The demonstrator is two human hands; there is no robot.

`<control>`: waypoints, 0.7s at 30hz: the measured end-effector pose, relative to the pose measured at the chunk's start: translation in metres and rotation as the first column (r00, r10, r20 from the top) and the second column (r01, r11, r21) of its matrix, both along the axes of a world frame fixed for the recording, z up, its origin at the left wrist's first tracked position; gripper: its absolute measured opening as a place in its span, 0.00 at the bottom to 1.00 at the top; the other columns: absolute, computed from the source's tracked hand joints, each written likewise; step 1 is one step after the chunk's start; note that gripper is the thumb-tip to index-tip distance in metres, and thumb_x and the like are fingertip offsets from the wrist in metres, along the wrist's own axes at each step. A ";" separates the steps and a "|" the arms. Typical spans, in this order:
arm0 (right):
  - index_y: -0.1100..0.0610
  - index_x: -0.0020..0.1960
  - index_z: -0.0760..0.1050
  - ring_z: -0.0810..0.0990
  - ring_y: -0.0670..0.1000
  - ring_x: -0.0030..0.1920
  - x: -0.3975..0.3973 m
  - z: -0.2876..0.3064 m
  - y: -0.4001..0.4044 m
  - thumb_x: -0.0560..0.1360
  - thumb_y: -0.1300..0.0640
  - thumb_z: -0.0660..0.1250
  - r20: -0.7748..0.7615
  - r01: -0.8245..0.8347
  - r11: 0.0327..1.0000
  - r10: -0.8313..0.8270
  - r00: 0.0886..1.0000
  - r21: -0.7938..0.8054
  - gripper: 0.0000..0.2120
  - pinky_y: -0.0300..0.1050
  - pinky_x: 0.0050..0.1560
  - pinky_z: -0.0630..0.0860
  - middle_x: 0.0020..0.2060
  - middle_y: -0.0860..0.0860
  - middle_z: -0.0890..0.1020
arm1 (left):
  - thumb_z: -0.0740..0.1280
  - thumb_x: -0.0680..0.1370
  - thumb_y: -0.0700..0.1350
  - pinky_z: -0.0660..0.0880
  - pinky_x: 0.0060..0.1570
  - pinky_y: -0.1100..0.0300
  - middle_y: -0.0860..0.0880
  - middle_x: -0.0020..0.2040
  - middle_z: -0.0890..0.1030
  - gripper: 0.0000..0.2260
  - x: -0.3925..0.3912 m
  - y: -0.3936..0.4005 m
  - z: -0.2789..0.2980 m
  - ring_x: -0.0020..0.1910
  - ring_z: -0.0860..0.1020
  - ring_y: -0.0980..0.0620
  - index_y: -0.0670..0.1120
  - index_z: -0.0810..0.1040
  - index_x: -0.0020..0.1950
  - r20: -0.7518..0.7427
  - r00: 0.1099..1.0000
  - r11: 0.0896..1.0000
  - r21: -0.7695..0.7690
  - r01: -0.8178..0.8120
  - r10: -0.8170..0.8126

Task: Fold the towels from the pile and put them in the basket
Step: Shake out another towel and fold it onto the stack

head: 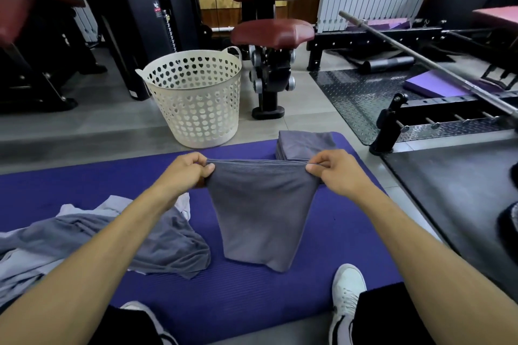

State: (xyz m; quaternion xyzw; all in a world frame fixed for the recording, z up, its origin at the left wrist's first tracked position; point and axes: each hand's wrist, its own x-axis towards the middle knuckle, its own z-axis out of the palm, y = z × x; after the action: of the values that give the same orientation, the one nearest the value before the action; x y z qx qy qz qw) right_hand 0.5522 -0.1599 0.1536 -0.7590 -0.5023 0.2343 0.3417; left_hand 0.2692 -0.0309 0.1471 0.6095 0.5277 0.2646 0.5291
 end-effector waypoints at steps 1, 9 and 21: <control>0.57 0.43 0.80 0.81 0.50 0.36 0.002 0.001 -0.001 0.77 0.57 0.70 -0.043 -0.020 1.000 0.019 0.999 -0.020 0.05 0.44 0.42 0.79 0.34 0.49 0.83 | 0.67 0.79 0.37 0.77 0.35 0.62 0.46 0.35 0.76 0.10 -0.004 -0.003 0.002 0.34 0.74 0.50 0.45 0.73 0.39 -0.039 0.998 0.998 -0.039 0.044 -0.046; 0.59 0.39 0.76 0.75 0.49 0.32 -0.005 -0.016 0.021 0.79 0.60 0.66 -0.133 -0.064 0.990 0.047 0.990 -0.128 0.10 0.40 0.31 0.75 0.31 0.51 0.77 | 0.64 0.80 0.39 0.76 0.35 0.60 0.48 0.38 0.77 0.07 0.000 0.008 -0.013 0.35 0.75 0.51 0.46 0.75 0.43 -0.197 0.980 0.995 -0.095 -0.011 -0.008; 0.55 0.50 0.72 0.72 0.41 0.34 -0.007 -0.001 0.045 0.82 0.56 0.60 -0.075 0.093 0.955 -0.075 0.994 0.281 0.05 0.29 0.33 0.68 0.36 0.45 0.75 | 0.63 0.82 0.41 0.69 0.41 0.68 0.46 0.45 0.79 0.04 0.029 0.031 -0.005 0.42 0.74 0.53 0.43 0.75 0.55 0.048 0.992 0.903 0.409 -0.128 0.119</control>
State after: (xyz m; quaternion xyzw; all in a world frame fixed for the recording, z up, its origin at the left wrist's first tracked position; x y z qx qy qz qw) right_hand 0.5457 -0.1146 0.1524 -0.7149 -0.4868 0.1691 0.4726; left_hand 0.2980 0.0004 0.1423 0.6696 0.4921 0.4094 0.3767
